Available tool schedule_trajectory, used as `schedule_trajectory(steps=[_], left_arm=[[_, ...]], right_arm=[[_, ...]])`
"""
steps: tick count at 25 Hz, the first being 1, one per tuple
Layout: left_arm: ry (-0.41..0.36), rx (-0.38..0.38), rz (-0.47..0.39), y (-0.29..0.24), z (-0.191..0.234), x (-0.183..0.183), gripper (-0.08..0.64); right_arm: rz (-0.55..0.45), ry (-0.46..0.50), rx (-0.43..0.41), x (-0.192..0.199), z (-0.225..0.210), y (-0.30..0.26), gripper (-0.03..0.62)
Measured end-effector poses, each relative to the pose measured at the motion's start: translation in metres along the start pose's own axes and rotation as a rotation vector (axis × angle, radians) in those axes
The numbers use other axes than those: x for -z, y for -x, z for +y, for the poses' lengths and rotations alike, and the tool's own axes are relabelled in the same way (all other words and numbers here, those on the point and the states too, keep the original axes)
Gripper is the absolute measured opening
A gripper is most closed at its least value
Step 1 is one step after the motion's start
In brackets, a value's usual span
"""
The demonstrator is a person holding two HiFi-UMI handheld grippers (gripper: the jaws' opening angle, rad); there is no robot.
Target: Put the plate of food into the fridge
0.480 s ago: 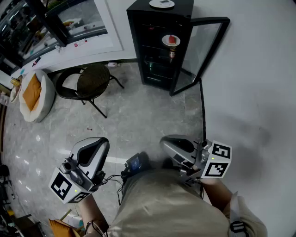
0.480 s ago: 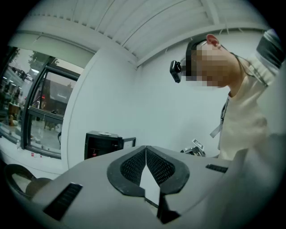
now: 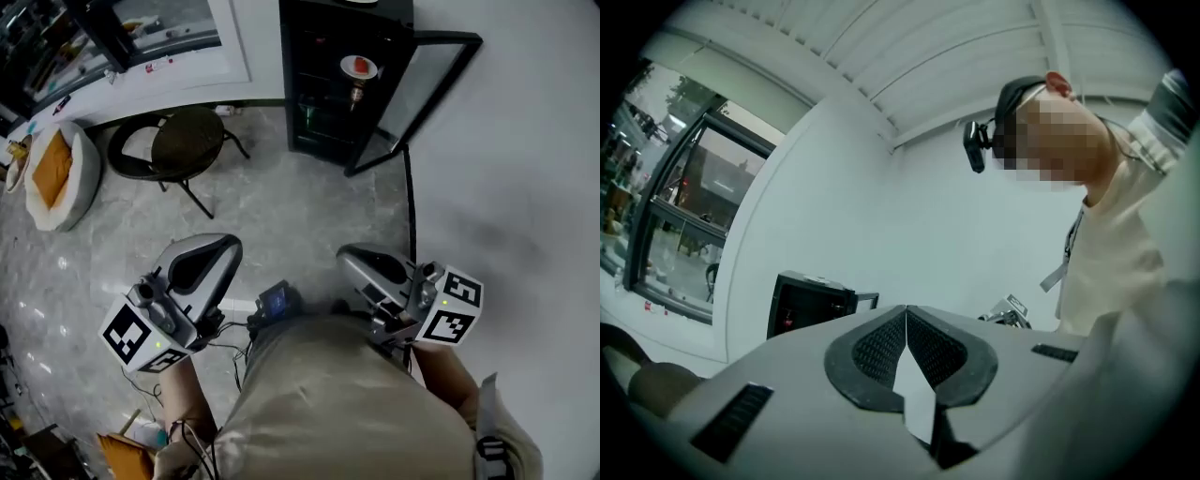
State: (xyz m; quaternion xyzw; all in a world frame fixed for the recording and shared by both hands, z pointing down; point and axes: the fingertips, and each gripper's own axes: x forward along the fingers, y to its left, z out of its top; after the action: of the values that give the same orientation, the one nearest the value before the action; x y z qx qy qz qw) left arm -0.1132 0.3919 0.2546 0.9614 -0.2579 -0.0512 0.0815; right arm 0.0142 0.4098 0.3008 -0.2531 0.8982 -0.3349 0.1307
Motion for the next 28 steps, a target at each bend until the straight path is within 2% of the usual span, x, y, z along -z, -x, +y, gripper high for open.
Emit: schedule_trajectory(steps=[3, 7, 15, 22, 24, 28], left_arm=[[0.007, 0.035, -0.022, -0.008, 0.011, -0.004, 0.009], [0.031, 0.038, 0.008, 0.021, 0.008, 0.013, 0.011], [0.118, 0.036, -0.006, 0.050, 0.027, 0.030, 0.011], [0.123, 0.044, -0.031, 0.066, 0.041, 0.046, 0.011], [0.125, 0.035, -0.047, 0.068, 0.043, 0.049, 0.009], [0.140, -0.038, -0.099, 0.068, 0.057, 0.040, 0.010]], right_arm=[[-0.001, 0.050, 0.028, -0.010, -0.003, -0.011, 0.021], [0.058, 0.063, 0.062, 0.023, 0.011, -0.026, 0.021], [0.131, 0.126, 0.105, 0.044, 0.020, -0.059, 0.021], [0.181, 0.216, 0.161, 0.066, 0.015, -0.071, 0.022], [0.183, 0.225, 0.169, 0.070, 0.013, -0.073, 0.021], [0.210, 0.204, 0.161, 0.074, 0.007, -0.078, 0.022]])
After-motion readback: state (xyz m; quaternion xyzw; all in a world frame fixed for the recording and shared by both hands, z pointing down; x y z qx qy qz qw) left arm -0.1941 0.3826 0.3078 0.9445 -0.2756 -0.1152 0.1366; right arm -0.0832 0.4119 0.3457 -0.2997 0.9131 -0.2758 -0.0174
